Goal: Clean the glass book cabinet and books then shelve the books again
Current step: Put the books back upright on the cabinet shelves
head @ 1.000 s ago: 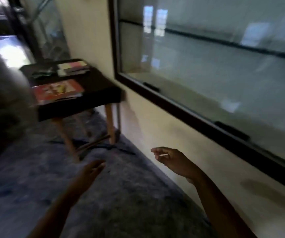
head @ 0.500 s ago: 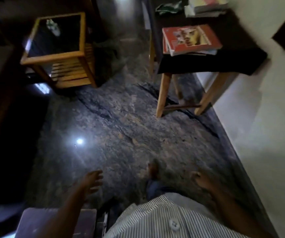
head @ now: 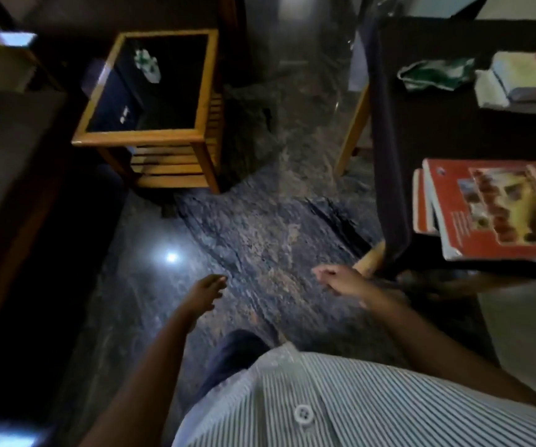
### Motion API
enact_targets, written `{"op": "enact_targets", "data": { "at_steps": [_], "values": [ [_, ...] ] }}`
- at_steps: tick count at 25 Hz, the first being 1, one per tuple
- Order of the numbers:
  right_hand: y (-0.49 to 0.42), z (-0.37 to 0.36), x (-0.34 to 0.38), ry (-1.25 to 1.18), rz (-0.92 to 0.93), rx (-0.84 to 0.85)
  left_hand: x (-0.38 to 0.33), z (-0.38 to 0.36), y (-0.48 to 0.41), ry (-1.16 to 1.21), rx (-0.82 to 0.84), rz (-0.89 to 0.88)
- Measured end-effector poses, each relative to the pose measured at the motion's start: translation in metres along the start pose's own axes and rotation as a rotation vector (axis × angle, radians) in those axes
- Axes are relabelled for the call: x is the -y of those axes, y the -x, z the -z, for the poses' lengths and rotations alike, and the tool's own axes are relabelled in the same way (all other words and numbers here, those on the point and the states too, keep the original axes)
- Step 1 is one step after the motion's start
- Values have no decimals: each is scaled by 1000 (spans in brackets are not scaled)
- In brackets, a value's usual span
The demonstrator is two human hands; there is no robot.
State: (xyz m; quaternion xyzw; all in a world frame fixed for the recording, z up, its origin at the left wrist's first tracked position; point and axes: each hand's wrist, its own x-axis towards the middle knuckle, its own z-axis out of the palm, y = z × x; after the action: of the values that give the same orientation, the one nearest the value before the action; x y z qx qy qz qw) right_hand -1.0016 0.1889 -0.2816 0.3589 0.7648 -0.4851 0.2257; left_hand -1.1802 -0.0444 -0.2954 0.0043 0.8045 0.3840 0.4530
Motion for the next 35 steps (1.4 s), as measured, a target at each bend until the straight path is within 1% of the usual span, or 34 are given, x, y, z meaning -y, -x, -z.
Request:
{"op": "enact_targets", "data": {
  "at_steps": [1,3,5,6,7,10,12,14,16,18,20,22,23,25,27,28,29,31,32,33,34,35],
  "values": [
    [-19,18,38,-16,75,21,-8,10,-14,26,-11,42],
    [-47,59,123,-54,209,2,-20,29,-52,34,-27,117],
    [-88,94,160,39,287,25,-50,52,-102,1,-31,138],
    [-105,113,170,65,302,2,-76,65,-130,-20,-37,126],
    [-116,132,177,39,287,-45,-108,75,-160,-56,-30,92],
    [-126,186,183,-191,123,-332,-230,84,-232,-233,89,-114],
    [-121,220,175,-349,2,-518,-325,60,-277,-395,224,-309],
    [-112,245,165,-452,-103,-672,-416,18,-301,-528,387,-494],
    [-104,262,151,-542,-198,-868,-489,-41,-299,-582,618,-640],
    [-101,270,145,-617,-261,-1035,-533,-96,-280,-612,845,-737],
    [-98,278,133,-704,-339,-1183,-561,-157,-254,-652,1084,-837],
    [-93,288,119,-660,-454,-1297,-573,-213,-228,-714,1275,-850],
    [-89,292,112,-615,-539,-1371,-575,-238,-216,-759,1366,-863],
    [-81,298,100,-568,-768,-1552,-572,-278,-193,-868,1493,-865],
    [-76,295,87,-563,-1008,-1675,-565,-308,-175,-941,1581,-790],
    [-74,290,80,-570,-1169,-1678,-560,-322,-166,-971,1623,-730],
    [-75,284,72,-596,-1318,-1615,-554,-335,-159,-994,1649,-649],
    [-82,279,60,-683,-1525,-1360,-549,-357,-147,-1045,1659,-500],
    [-89,278,54,-689,-1612,-1254,-547,-366,-142,-1077,1660,-448],
    [-95,278,49,-650,-1679,-1201,-546,-375,-138,-1123,1660,-408],
    [-99,283,51,-596,-1710,-1184,-545,-381,-135,-1173,1664,-387],
    [-101,289,55,-593,-1706,-1156,-543,-387,-133,-1205,1677,-370]
  ]
}}
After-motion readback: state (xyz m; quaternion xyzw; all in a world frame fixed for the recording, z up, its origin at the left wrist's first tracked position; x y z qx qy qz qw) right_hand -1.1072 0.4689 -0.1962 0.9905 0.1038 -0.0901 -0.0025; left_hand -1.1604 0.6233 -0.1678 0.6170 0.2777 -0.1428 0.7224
